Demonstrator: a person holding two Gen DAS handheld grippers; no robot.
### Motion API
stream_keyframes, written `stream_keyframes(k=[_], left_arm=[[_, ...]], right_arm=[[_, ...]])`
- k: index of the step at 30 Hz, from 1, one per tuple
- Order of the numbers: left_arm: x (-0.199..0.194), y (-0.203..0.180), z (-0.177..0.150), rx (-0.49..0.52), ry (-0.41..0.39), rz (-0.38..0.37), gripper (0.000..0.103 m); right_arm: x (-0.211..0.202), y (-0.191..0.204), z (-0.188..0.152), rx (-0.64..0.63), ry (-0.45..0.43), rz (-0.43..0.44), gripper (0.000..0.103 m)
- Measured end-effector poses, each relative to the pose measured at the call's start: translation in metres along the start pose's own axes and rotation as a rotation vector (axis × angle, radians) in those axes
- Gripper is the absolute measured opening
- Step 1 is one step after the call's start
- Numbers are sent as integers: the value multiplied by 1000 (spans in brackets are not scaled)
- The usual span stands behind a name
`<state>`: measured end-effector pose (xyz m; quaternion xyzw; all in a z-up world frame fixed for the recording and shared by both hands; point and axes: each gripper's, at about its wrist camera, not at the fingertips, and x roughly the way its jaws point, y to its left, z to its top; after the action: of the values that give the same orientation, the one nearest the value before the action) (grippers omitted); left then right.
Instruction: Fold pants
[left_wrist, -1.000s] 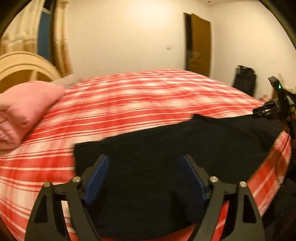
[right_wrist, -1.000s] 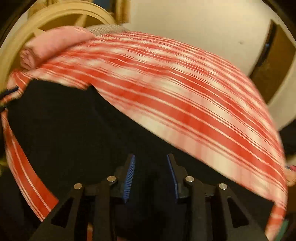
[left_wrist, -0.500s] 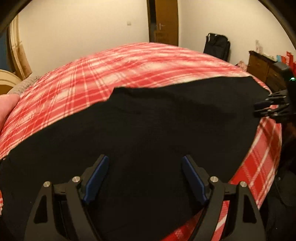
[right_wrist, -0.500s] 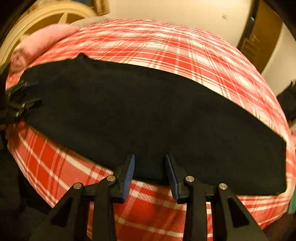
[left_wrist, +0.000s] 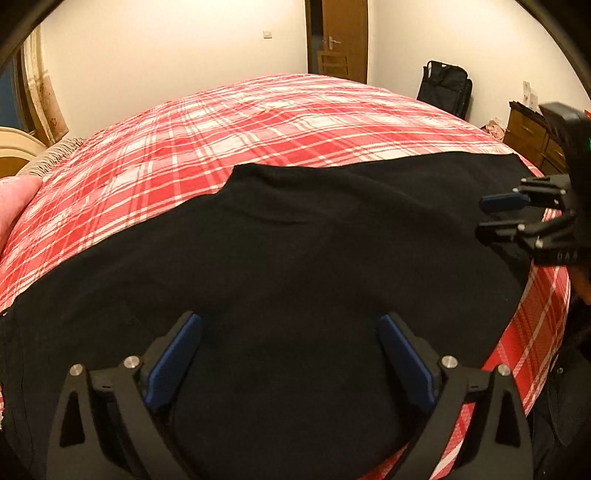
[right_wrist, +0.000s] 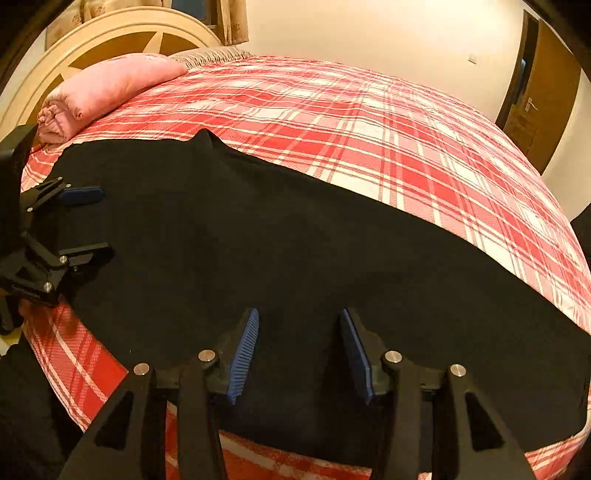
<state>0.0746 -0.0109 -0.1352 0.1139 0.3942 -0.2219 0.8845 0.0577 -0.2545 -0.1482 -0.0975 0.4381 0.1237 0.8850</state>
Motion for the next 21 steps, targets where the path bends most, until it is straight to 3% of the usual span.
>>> stream_keyframes(k=[8,11,16,18,21], left_arm=[[0,-1,3,2,8,1,103],[-11,5,5,14,-2,31,98],[-42,60,1,-42,-46,164,98],[-45,94,-5,-87,-7,251,98],[-38,144,-16,-192,93,307,98]], right_arm=[[-13,-16,-24,11,-16,53,51],[-12,-18,-25,23,-31,64,51],[-10,-17,-27,29,-62,59,53],[-11,-17,-28,30,-67,58,53],[-11,-17,-29,28,-75,55,53]])
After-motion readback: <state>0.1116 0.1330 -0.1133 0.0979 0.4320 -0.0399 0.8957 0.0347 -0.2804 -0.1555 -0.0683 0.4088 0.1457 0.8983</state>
